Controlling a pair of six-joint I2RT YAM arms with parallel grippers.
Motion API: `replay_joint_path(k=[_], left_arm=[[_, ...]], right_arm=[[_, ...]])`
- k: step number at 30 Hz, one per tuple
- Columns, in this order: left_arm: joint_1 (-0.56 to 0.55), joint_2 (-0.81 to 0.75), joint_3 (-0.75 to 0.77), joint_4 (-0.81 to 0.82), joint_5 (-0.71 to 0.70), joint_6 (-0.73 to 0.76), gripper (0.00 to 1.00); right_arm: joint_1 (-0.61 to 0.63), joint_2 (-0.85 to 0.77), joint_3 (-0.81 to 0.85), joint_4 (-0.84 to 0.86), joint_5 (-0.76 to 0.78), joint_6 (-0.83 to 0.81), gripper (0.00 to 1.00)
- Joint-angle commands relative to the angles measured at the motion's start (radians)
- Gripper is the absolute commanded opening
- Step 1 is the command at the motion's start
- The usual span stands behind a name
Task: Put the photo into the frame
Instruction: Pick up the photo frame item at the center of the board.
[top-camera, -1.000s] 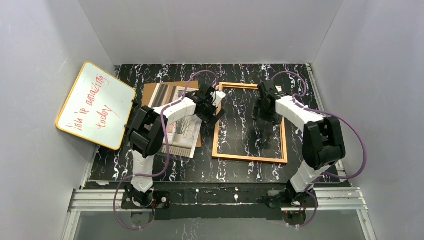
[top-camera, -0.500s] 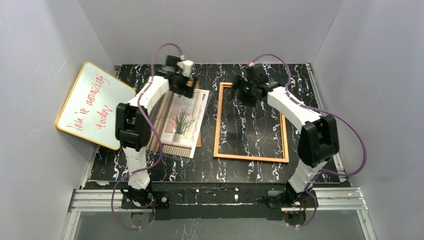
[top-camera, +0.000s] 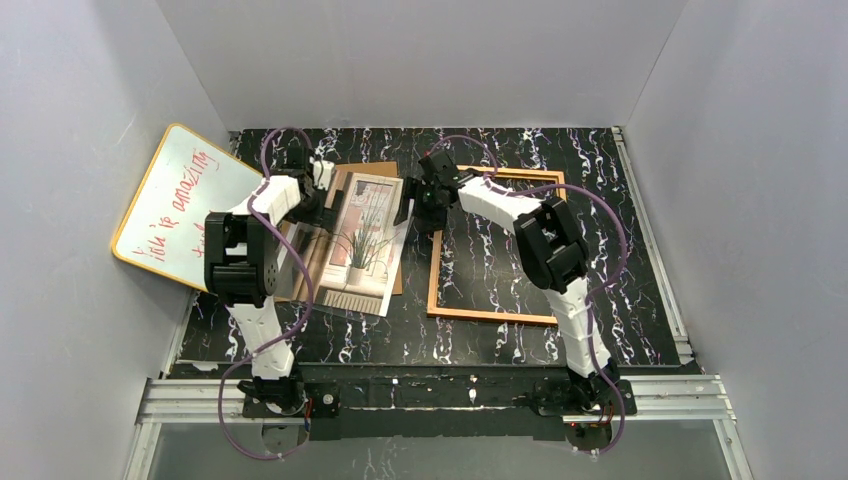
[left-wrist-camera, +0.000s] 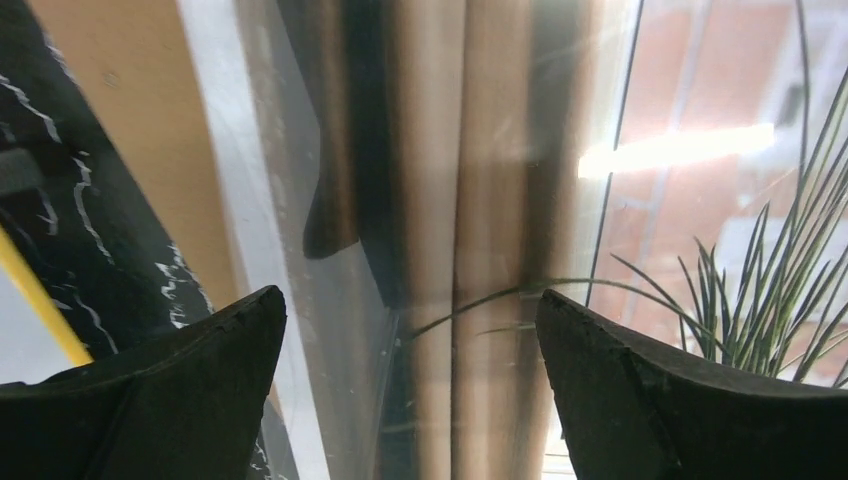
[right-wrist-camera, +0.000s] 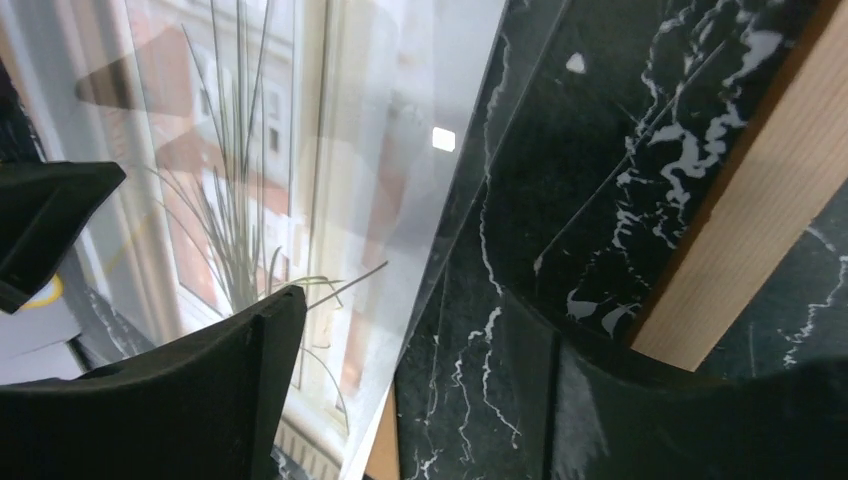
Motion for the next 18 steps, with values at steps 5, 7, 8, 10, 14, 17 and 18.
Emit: replay_joint_path(k=[5,7,8,10,14,17,18], left_arm=[[-0.008,-0.045,-0.078,0.042,-0.044,0.038,0.89],[-0.01,-0.041,-0.089,0.045,-0.036,0.038,0.87],[-0.01,-0.04,-0.093,0.043,-0.032,0.038,0.87],[-0.011,-0.035,-0.101,0.043,-0.024,0.042,0.86],[-0.016,-0.029,-0.116,0.044,-0.018,0.065,0.84],[-0.023,-0.023,-0.126,0.045,-0.019,0.079,0.84],[-0.024,-0.022,-0.128,0.045,-0.02,0.081,0.84]], right_arm=[[-0.011,0.009,0.03,0.025,0.01,0.035,0.79],[-0.011,0.02,0.022,0.033,0.013,0.036,0.78],[-0.013,0.033,0.022,0.036,0.011,0.041,0.78],[-0.013,0.054,0.026,0.043,0.0,0.053,0.77],[-0.016,0.079,0.025,0.079,-0.046,0.093,0.74],[-0.023,0.076,0.021,0.114,-0.08,0.124,0.72],[-0.025,0.067,0.016,0.128,-0.086,0.132,0.71]])
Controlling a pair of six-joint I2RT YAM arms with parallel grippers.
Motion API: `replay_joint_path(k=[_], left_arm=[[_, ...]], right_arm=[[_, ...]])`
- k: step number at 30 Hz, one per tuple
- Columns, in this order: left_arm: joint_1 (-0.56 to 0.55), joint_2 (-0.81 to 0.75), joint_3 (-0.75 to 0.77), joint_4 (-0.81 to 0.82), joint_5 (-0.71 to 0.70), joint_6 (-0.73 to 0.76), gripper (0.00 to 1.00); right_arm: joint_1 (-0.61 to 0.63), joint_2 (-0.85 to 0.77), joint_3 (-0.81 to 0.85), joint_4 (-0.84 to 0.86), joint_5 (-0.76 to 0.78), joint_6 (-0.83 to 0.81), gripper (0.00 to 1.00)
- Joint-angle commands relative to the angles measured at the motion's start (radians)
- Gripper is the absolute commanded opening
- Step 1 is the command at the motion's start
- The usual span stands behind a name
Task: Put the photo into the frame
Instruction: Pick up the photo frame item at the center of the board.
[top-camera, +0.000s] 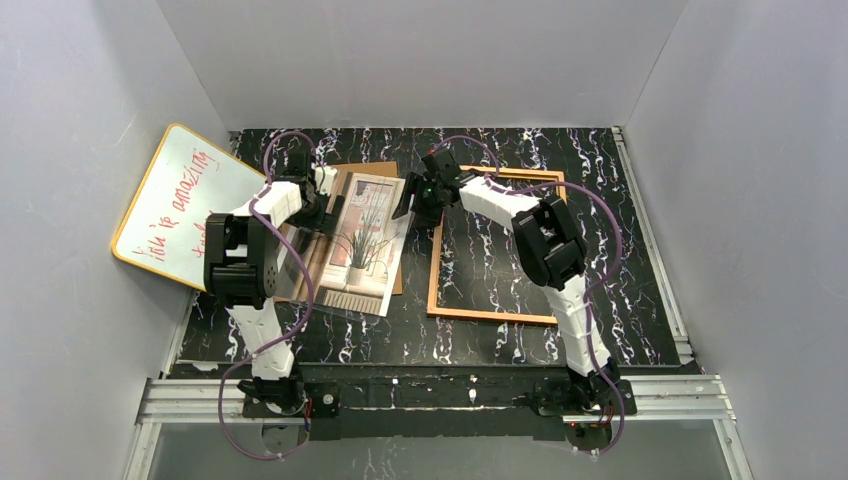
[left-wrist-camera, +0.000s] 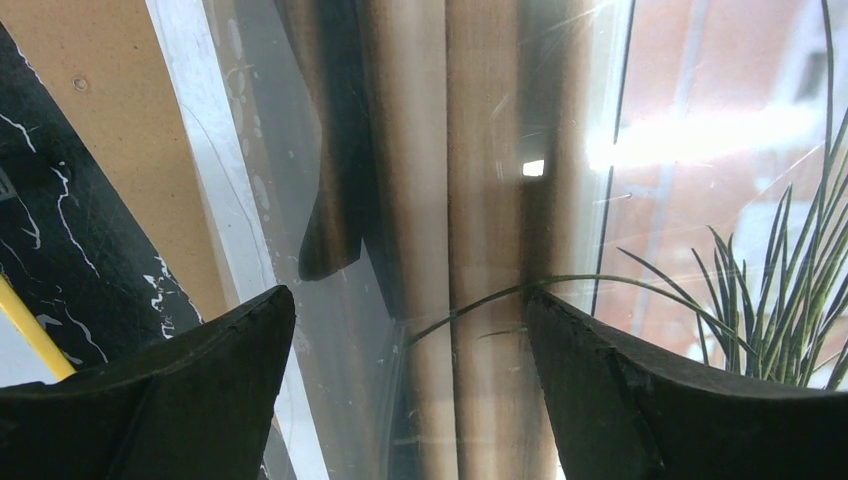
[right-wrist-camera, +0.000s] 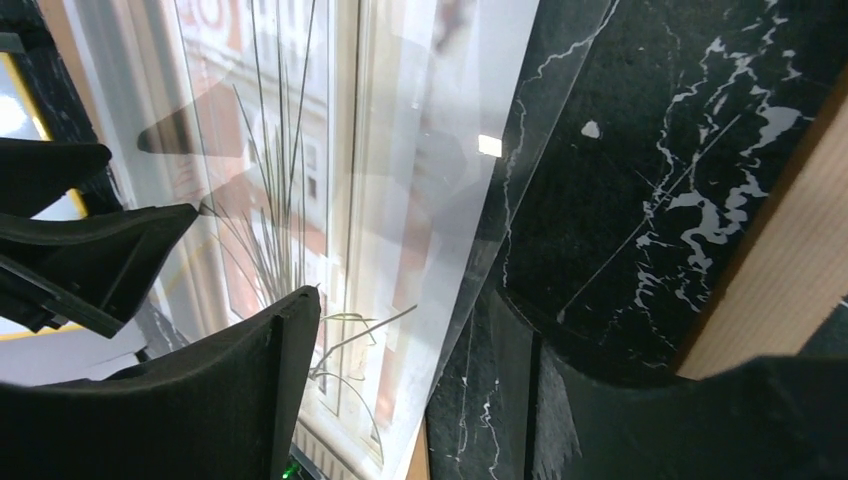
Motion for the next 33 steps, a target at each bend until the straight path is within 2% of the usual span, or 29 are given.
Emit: replay_joint_path(k=[1,9,23,29,33], left_arm=[[-0.011,-0.013,-0.042,-0.024,-0.011,0.035,0.84],[-0.034,-0.003,-0.042,-0.023,-0.025,0.048,0.84],[-0.042,-0.004,-0.05,-0.024,-0.043,0.064,0.85],[-0.042,-0.009,-0.048,-0.024,-0.039,0.064,0.85],[-0.042,-0.015,-0.047,-0.025,-0.035,0.063,0.85]], right_arm=[[-0.012,0.006,-0.003,0.075,-0.052,0.053,0.71],[-0.031,-0.084,-0.091,0.246,-0.112,0.11,0.67],[-0.031,-0.17,-0.157,0.363,-0.196,0.135,0.6],[-0.031,-0.164,-0.18,0.398,-0.231,0.153,0.6],[-0.019,-0.103,-0.136,0.387,-0.279,0.155,0.6]])
